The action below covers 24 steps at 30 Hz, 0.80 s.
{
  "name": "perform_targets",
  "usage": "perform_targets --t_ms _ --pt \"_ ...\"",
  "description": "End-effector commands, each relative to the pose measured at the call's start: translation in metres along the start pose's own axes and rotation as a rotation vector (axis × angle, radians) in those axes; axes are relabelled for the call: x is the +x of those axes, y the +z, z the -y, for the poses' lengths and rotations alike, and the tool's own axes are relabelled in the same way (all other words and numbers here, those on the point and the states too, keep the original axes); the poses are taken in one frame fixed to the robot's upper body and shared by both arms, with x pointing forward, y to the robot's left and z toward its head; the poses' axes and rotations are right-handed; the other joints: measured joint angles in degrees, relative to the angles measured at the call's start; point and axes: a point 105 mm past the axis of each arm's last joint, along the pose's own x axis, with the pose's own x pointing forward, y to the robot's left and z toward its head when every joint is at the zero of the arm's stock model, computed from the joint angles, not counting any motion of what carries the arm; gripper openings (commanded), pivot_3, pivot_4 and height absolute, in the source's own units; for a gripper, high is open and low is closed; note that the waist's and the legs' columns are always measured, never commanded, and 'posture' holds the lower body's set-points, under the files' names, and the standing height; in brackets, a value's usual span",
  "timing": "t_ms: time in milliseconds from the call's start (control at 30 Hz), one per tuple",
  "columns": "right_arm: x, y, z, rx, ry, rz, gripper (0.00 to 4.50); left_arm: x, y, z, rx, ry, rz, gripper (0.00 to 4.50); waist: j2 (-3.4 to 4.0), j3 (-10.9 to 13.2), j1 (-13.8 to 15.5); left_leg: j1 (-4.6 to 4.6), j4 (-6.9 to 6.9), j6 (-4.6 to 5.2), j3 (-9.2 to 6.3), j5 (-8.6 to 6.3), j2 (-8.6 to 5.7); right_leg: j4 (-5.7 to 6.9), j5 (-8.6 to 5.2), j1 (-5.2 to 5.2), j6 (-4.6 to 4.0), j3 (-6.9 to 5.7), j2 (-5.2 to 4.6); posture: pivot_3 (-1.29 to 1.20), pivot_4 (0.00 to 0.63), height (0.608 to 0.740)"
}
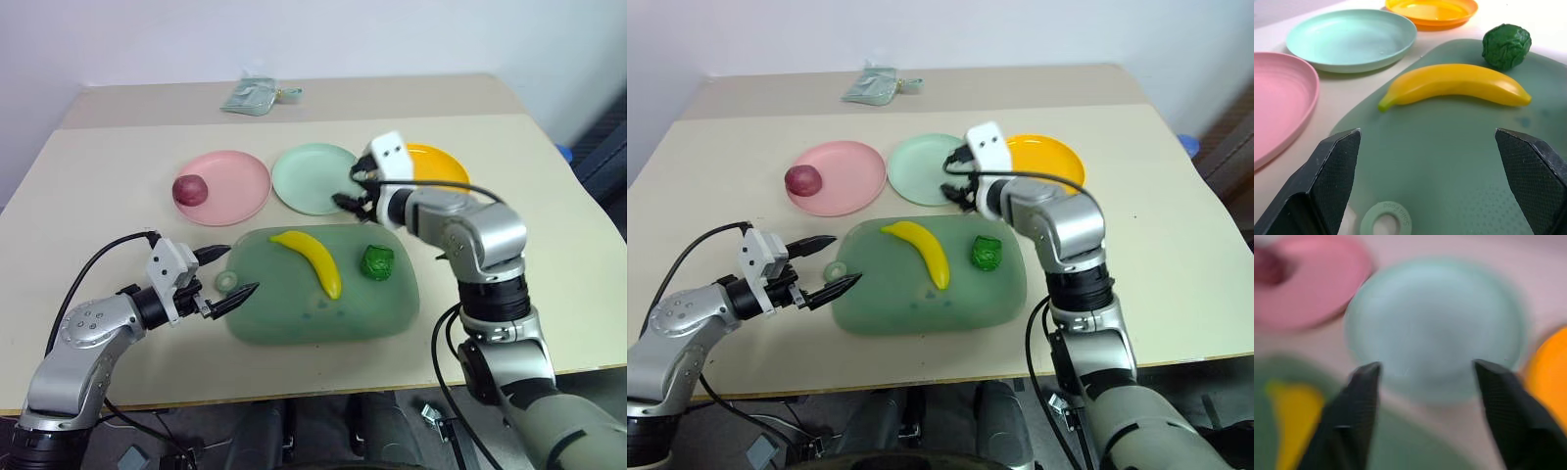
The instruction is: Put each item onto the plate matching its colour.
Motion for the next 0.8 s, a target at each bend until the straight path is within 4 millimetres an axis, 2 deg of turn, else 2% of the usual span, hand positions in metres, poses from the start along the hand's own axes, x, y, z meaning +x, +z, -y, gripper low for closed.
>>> perform_targets --t_ms 33,167,300,467,567,700,733,800 --pt "-0.003 0.001 -0.047 -0.137 0.141 0.001 4.43 -0.012 0.002 -0.010 0.035 0.042 -0.012 4.50 0.01 0.0 -0.2 0.00 -0.03 -0.01 0.00 0.01 0.00 0.01 -0.01 -0.02 -0.02 0.00 0.00 0.00 0.150 0.740" --pt "0.001 -0.017 -0.066 -0.208 0.164 -0.053 4.43 -0.015 0.001 -0.009 0.034 0.040 -0.014 4.50 -0.03 0.0 0.0 0.00 -0.03 0.00 -0.04 0.00 -0.03 -0.02 -0.01 0.00 -0.02 -0.01 -0.06 0.00 0.150 0.740" --pt "0.011 -0.036 -0.054 -0.252 0.063 -0.136 4.43 -0.013 0.000 -0.002 0.019 0.013 -0.017 4.50 -0.03 0.0 0.8 0.00 -0.01 -0.01 -0.06 0.00 -0.04 -0.04 -0.01 0.01 -0.02 -0.01 -0.07 0.00 0.150 0.740" --pt "0.014 -0.042 -0.046 -0.222 0.017 -0.161 4.43 -0.010 -0.006 0.011 0.003 -0.034 -0.038 4.50 -0.03 0.0 0.7 0.00 -0.01 -0.02 -0.04 0.01 -0.05 -0.06 -0.01 -0.02 -0.03 -0.01 -0.07 0.00 0.150 0.740" --pt "0.014 -0.044 -0.046 -0.198 0.017 -0.171 3.61 -0.008 -0.005 0.015 -0.006 -0.042 -0.030 4.50 -0.03 0.0 0.7 0.00 -0.02 -0.03 -0.04 0.01 -0.04 -0.06 -0.01 -0.02 -0.03 -0.01 -0.07 0.00 0.150 0.740" --pt "0.013 -0.043 -0.050 -0.175 0.036 -0.170 1.57 -0.007 -0.005 0.016 -0.004 -0.043 -0.031 4.50 -0.03 0.0 0.8 0.00 -0.02 -0.03 -0.05 0.01 -0.04 -0.06 -0.01 -0.02 -0.03 -0.01 -0.07 0.00 0.150 0.740" --pt "0.013 -0.042 -0.052 -0.168 0.042 -0.168 1.31 -0.006 -0.004 0.015 -0.003 -0.044 -0.030 4.50 -0.04 0.0 0.8 0.00 -0.02 -0.03 -0.05 0.01 -0.04 -0.06 -0.01 -0.02 -0.03 -0.01 -0.07 0.00 0.150 0.740" --pt "0.012 -0.037 -0.053 -0.172 0.041 -0.148 1.31 -0.005 -0.003 0.015 -0.001 -0.044 -0.025 4.50 -0.03 0.0 0.8 0.00 -0.02 -0.03 -0.05 0.01 -0.04 -0.06 -0.01 -0.01 -0.03 -0.01 -0.07 0.00 0.150 0.740"
